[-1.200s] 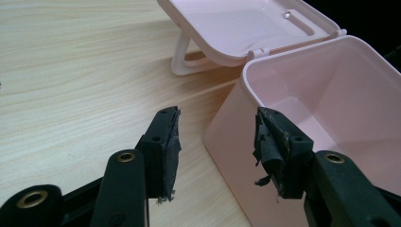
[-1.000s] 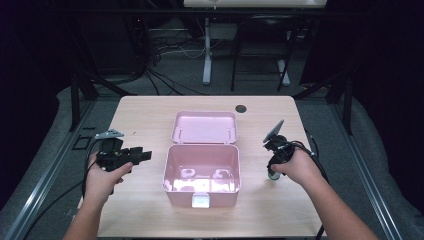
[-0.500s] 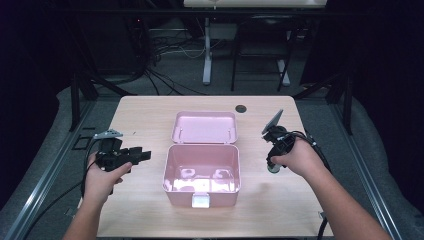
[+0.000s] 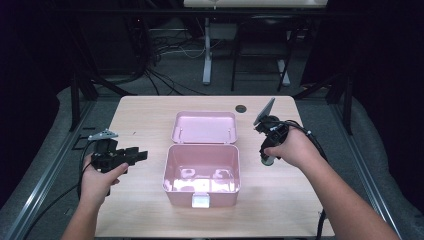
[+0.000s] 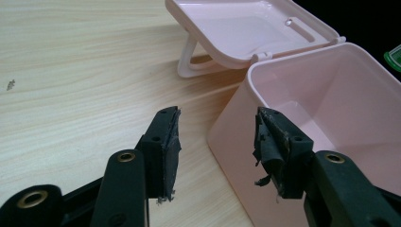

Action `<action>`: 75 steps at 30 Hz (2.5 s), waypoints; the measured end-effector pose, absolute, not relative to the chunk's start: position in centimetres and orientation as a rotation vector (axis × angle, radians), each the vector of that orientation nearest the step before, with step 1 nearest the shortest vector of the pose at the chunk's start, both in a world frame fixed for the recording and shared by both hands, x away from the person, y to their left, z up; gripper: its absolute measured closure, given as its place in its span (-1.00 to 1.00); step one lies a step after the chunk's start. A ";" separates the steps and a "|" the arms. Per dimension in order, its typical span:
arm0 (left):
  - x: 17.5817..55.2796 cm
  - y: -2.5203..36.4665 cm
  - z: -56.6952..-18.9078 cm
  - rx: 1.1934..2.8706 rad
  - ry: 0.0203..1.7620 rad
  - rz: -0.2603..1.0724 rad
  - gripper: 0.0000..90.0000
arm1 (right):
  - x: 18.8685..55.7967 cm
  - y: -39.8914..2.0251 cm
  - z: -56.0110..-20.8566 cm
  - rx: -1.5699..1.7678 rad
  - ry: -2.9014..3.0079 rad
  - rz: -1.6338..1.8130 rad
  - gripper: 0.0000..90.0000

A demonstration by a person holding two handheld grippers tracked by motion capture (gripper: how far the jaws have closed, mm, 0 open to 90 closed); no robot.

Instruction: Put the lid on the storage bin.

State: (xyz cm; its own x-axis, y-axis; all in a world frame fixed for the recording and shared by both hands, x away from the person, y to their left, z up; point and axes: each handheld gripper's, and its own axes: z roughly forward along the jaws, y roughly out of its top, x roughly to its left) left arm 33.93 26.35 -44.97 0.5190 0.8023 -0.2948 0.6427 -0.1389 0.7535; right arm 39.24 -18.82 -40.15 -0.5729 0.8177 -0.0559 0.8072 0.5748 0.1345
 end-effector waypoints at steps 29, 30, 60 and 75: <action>34.1 26.4 -44.9 1.846 1.186 0.215 0.13 | 38.1 -12.6 -37.3 1.191 2.813 0.141 0.11; 34.1 26.4 -44.8 1.845 1.186 0.214 0.13 | 38.1 -12.4 -37.3 1.190 2.816 0.139 0.11; 34.2 26.7 -44.9 1.839 1.195 0.212 0.13 | 37.7 -7.4 -38.7 0.880 2.935 0.124 0.12; 34.3 26.6 -45.0 1.838 1.200 0.213 0.13 | 37.0 -6.8 -39.8 0.522 2.999 0.127 0.11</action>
State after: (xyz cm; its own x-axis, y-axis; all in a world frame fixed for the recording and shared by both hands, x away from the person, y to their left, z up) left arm 34.28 26.65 -45.04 0.5138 0.8001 -0.3095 0.6442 -0.1217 0.7551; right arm 37.03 -6.85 -39.82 -0.9369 0.3406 -0.0784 0.3328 0.9379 0.0983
